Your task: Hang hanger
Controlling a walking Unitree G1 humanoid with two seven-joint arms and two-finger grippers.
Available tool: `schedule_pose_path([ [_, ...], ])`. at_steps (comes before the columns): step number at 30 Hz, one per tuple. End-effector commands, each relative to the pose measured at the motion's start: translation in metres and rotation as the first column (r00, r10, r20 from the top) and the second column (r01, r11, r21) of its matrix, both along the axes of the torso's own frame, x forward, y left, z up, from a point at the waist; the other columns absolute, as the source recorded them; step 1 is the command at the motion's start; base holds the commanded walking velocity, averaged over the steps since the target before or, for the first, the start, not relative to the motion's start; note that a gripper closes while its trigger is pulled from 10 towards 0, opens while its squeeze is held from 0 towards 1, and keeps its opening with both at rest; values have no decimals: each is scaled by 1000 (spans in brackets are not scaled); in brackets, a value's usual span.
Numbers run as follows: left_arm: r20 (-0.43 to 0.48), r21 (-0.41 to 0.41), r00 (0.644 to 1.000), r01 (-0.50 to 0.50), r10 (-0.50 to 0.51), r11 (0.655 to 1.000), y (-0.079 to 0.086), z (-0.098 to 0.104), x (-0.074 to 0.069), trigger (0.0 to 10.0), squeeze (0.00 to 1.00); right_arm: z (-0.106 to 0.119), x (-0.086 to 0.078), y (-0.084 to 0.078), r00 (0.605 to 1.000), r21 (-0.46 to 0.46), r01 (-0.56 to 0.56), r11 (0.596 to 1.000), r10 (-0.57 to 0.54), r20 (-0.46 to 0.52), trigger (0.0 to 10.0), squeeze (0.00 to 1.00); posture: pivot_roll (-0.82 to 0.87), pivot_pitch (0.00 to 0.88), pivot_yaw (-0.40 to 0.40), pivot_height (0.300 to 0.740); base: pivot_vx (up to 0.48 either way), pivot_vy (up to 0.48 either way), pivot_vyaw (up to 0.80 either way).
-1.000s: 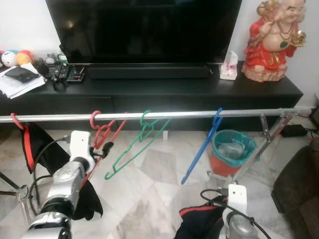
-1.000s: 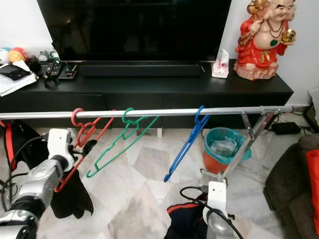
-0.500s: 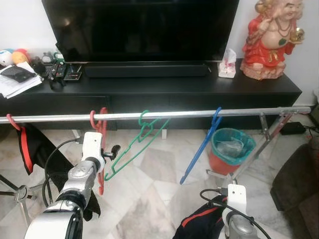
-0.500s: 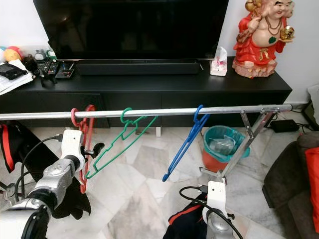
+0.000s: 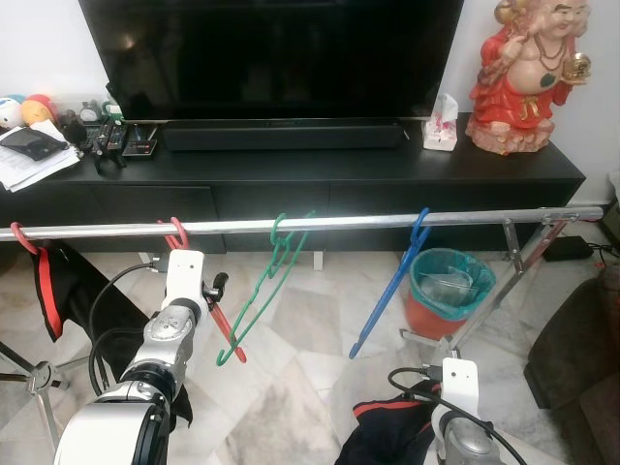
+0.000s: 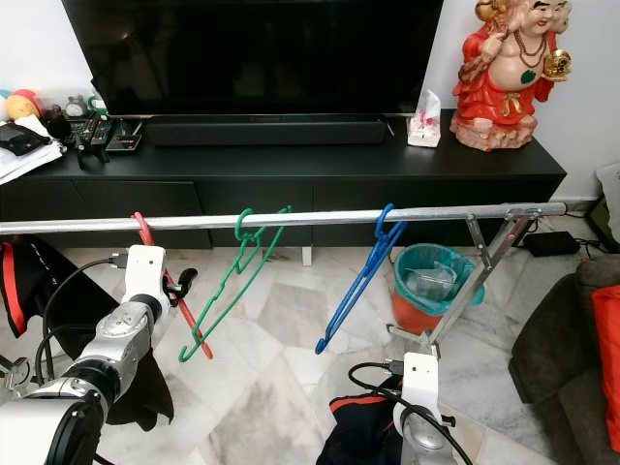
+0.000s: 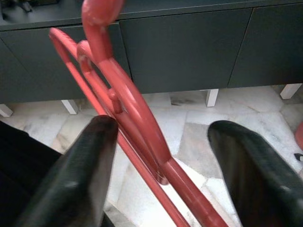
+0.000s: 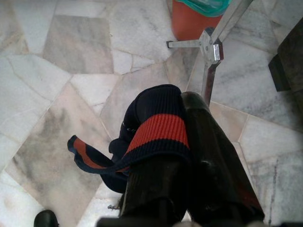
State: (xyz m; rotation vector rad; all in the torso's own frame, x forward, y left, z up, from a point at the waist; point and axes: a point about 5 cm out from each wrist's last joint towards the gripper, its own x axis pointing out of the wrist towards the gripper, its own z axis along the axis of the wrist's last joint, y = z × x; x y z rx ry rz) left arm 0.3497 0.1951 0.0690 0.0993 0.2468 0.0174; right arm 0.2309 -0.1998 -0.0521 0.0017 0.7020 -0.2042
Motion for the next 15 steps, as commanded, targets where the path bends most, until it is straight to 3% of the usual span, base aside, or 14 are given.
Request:
schedule_pose_path([
  [1,0,31,1000,13,-13,999,-3,2,2,0,0,4,6,1,1000,-7,-10,1000,10,23,10000,0,11,0,2,740,0,0,0],
  [15,-4,50,1000,-7,7,999,-1,0,1,0,0,4,6,2,1000,-5,-14,1000,14,21,10000,0,12,0,1,740,0,0,0],
])
